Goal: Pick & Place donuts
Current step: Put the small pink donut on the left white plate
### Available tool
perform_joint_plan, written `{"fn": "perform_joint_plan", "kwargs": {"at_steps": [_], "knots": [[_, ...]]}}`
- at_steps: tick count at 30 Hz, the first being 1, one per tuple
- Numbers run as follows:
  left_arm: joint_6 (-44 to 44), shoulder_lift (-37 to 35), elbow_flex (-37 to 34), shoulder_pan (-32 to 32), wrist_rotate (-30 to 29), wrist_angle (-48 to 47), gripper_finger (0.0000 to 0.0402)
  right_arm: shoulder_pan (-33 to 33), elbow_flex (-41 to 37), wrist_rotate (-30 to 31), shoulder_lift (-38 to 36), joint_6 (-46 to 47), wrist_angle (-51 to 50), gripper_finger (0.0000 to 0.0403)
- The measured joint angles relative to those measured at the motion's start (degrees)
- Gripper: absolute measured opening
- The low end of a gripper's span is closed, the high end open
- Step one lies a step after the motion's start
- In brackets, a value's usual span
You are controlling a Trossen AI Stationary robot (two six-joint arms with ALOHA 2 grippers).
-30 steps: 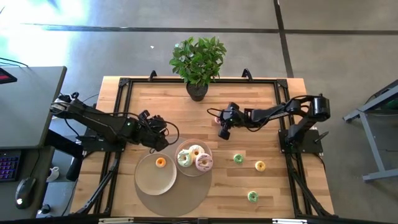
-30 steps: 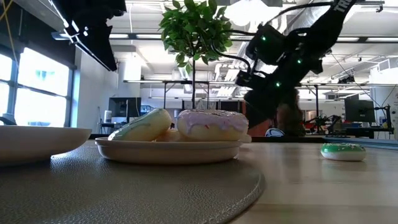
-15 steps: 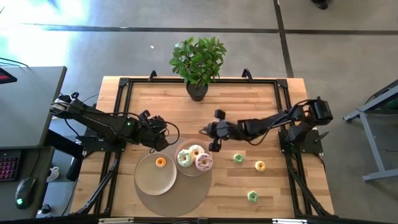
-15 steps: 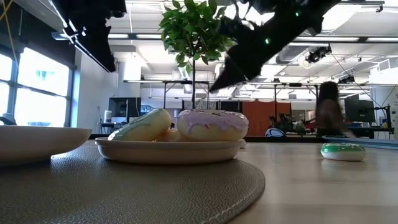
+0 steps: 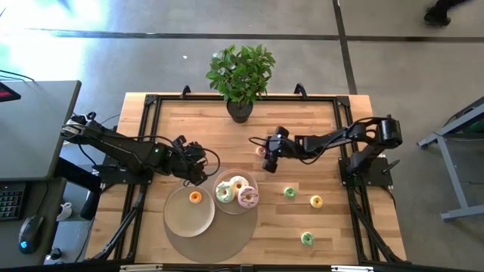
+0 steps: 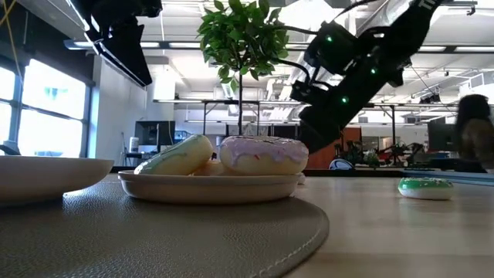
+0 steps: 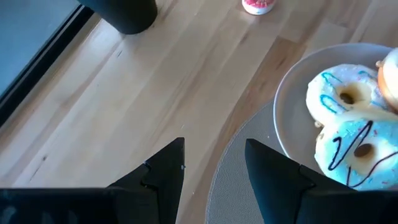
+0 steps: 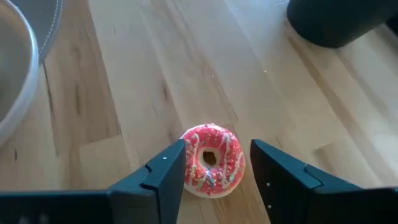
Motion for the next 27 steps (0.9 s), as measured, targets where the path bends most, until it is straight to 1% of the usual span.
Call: {"fn": "perform_joint_plan", "kwargs": {"at_steps": [4, 7, 11, 14, 17, 22, 24, 27], "knots": [[0.7, 0.0, 0.0, 0.0, 0.0, 0.1, 0.0165, -0.7, -1.4, -4.1, 0.8, -0.7, 4.2, 0.0178], [0.7, 0.0, 0.0, 0.0, -0.2, 0.1, 0.0165, -0.7, -1.0, -4.9, 3.7, -0.8, 5.4, 0.0167], [0.7, 0.0, 0.0, 0.0, -0.3, 0.2, 0.0165, -0.6, 0.8, -3.9, 8.1, -0.9, 5.5, 0.0153], [0.7, 0.0, 0.0, 0.0, -0.2, 0.1, 0.0165, -0.6, 1.7, -1.0, 9.8, -0.8, 5.6, 0.0141], [0.7, 0.0, 0.0, 0.0, -0.2, 0.1, 0.0165, -0.7, 2.0, -2.4, 9.3, -0.9, 5.0, 0.0113], [1.4, 0.0, 0.0, 0.0, -0.4, 0.0, 0.0165, -0.7, 3.9, -3.7, 7.2, -0.8, 3.2, 0.0021], [1.8, 0.0, 0.0, 0.0, -0.6, 0.1, 0.0165, -0.5, 5.2, -3.8, 5.7, -0.8, 2.8, 0.0015], [1.8, 0.0, 0.0, 0.0, -1.6, 0.1, 0.0165, 1.3, 7.4, -5.0, 3.3, -0.8, 2.6, 0.0027]]}}
